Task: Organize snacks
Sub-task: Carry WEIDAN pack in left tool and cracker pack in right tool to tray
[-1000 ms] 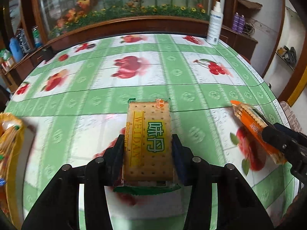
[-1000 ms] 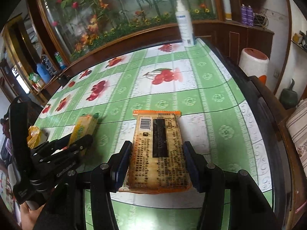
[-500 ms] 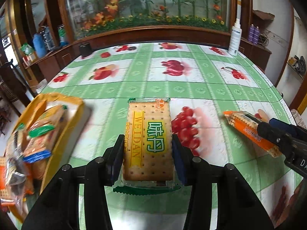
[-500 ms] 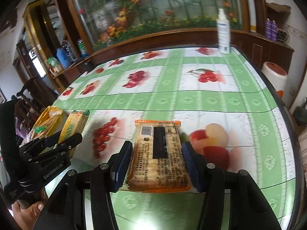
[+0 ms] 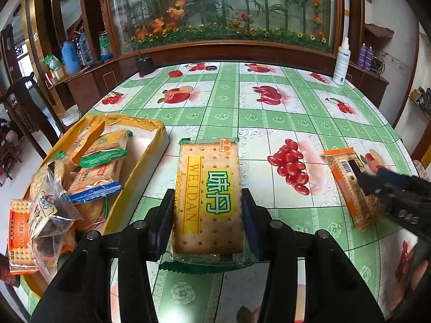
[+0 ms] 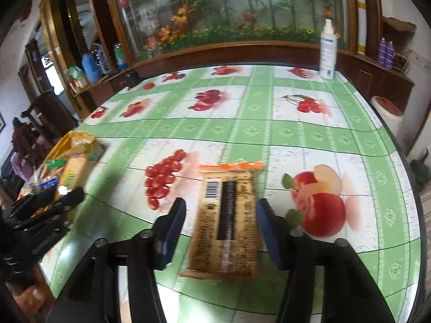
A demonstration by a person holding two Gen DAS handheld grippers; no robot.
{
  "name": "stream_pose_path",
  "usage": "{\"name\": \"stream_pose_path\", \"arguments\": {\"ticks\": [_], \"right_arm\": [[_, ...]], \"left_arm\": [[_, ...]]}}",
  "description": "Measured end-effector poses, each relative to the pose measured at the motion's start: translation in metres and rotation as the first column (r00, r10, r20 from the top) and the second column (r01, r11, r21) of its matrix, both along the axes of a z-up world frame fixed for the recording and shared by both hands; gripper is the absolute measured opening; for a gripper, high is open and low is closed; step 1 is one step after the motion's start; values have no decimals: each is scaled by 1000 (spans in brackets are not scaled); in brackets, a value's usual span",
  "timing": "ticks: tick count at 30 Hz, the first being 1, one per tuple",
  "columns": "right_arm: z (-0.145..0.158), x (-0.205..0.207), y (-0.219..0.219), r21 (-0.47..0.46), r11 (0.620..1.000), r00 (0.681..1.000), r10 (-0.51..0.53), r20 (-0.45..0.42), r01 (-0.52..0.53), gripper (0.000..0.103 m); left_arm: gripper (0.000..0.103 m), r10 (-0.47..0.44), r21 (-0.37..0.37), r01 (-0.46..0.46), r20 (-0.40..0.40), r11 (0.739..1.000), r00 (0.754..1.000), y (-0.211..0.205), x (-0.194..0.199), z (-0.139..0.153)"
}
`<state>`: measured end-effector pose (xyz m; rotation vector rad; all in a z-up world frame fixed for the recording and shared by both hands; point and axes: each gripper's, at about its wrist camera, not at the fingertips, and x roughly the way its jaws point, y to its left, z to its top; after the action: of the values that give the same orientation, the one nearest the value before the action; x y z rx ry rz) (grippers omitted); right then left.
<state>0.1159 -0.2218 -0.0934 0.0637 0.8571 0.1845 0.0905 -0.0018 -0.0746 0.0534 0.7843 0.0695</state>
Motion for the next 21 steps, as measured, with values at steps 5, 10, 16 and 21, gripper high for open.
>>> {"name": "stream_pose_path", "arguments": {"ticks": [5, 10, 16, 21], "right_arm": [[-18, 7, 7, -18, 1000, 998, 18, -67, -20, 60], [-26, 5, 22, -82, 996, 996, 35, -76, -41, 59], [-17, 0, 29, -28, 998, 997, 51, -53, -52, 57], [-4, -6, 57, -14, 994, 994, 104, -15, -104, 56]], "left_arm": [[45, -10, -10, 10, 18, 1000, 1000, 4, -7, 6], [45, 2, -15, -1, 49, 1000, 999, 17, -16, 17], [45, 51, -16, -50, 83, 999, 995, 45, -27, 27], [45, 96, -19, -95, 90, 995, 991, 69, -33, 27]]}}
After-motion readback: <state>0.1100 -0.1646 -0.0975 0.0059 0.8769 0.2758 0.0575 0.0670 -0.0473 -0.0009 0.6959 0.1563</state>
